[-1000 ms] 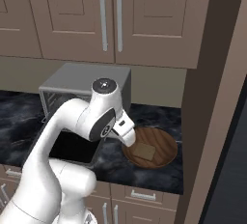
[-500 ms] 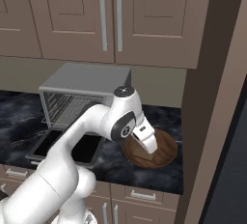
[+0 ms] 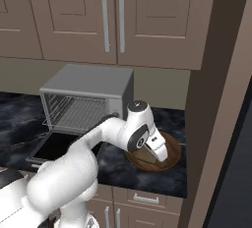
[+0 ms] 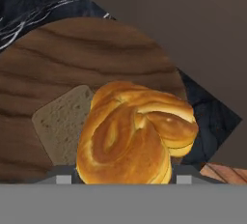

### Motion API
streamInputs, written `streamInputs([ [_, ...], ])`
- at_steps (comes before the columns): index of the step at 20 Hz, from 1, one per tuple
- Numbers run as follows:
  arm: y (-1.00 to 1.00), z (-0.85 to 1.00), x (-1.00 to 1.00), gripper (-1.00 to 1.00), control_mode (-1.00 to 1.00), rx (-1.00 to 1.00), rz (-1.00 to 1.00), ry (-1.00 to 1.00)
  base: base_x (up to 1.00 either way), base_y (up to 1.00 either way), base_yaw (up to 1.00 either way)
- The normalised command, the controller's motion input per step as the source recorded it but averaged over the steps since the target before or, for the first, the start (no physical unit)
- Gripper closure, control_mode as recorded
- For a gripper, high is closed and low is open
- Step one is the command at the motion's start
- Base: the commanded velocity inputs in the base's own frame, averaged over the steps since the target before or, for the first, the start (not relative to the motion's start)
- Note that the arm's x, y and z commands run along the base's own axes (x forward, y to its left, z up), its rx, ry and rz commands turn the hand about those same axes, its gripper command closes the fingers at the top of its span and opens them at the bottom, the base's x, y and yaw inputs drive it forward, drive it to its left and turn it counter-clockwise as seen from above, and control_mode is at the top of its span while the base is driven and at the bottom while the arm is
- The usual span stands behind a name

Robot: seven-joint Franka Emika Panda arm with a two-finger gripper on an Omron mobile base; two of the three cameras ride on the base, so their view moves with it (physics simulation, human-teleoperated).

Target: Pick up the heated bread from the toaster oven and place it in the bowl. Then move the bread bowl to the dining counter.

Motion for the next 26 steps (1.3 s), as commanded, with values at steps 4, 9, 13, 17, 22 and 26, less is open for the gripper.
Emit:
streamInputs([
  [4,-0.10,-0.38,0.77,1.00,-1.00,0.00,0.00,-0.01,0.00,0.00,0.00],
  [9,-0.34,-0.53,0.48,-1.00,-1.00,0.00,0.00,-0.05,0.00,0.00,0.00],
  [13,-0.34,-0.39,0.34,-1.00,-1.00,0.00,-0.01,-0.02,0.00,0.00,0.00],
  [17,-0.04,0.30,0.17,-1.00,-1.00,0.03,-0.13,0.00,0.00,0.00,0.00],
  [22,0.00,0.71,-0.22,-1.00,-1.00,0.02,-0.14,0.00,0.00,0.00,0.00],
  [26,0.00,0.26,-0.74,-1.00,-1.00,0.06,-0.21,0.04,0.00,0.00,0.00],
])
